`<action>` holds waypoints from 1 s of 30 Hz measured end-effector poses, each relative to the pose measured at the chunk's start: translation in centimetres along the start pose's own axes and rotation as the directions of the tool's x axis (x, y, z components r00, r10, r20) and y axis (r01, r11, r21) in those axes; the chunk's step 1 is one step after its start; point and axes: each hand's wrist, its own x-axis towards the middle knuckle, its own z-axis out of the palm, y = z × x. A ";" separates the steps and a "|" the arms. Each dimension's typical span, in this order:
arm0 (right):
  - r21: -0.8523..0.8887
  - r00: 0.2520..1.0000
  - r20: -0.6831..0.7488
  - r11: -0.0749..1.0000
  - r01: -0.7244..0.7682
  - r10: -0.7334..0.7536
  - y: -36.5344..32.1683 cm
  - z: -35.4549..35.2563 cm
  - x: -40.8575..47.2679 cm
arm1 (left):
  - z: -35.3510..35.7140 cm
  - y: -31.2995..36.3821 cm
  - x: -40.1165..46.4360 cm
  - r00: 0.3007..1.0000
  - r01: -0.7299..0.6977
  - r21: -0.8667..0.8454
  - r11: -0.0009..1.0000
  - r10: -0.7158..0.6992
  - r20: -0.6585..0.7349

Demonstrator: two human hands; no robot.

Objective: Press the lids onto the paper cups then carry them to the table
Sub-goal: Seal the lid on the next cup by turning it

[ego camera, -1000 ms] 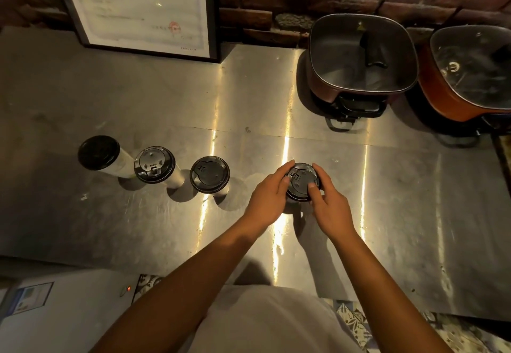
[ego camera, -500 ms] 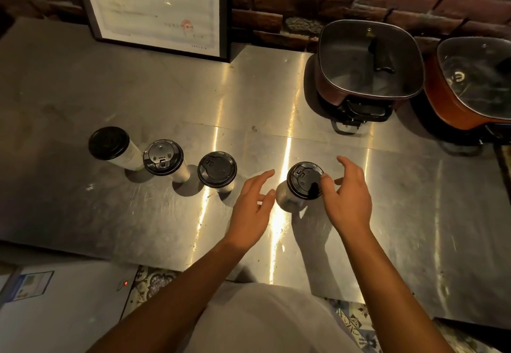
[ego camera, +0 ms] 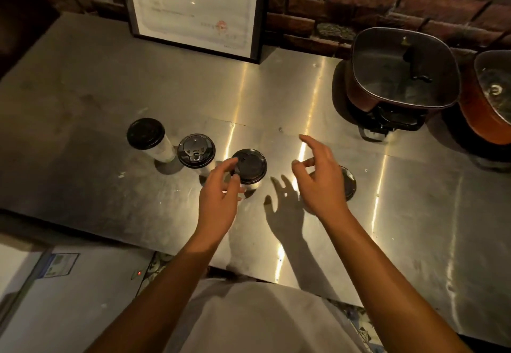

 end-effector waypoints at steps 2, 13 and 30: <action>-0.049 0.990 0.129 0.998 -0.043 0.049 -0.5 1.7 0.4 | -0.2 -0.6 1.0 1.000 -0.015 0.044 0.999 0.015 -0.003; 0.000 0.867 0.277 0.902 -0.431 0.414 -2.0 8.9 0.8 | -0.4 -2.9 5.3 0.953 0.159 -0.048 0.986 -0.140 0.270; 0.101 0.909 -0.017 0.905 -0.413 0.416 -2.0 11.3 -3.6 | -3.6 -3.6 2.9 0.880 0.120 0.019 0.993 -0.115 0.460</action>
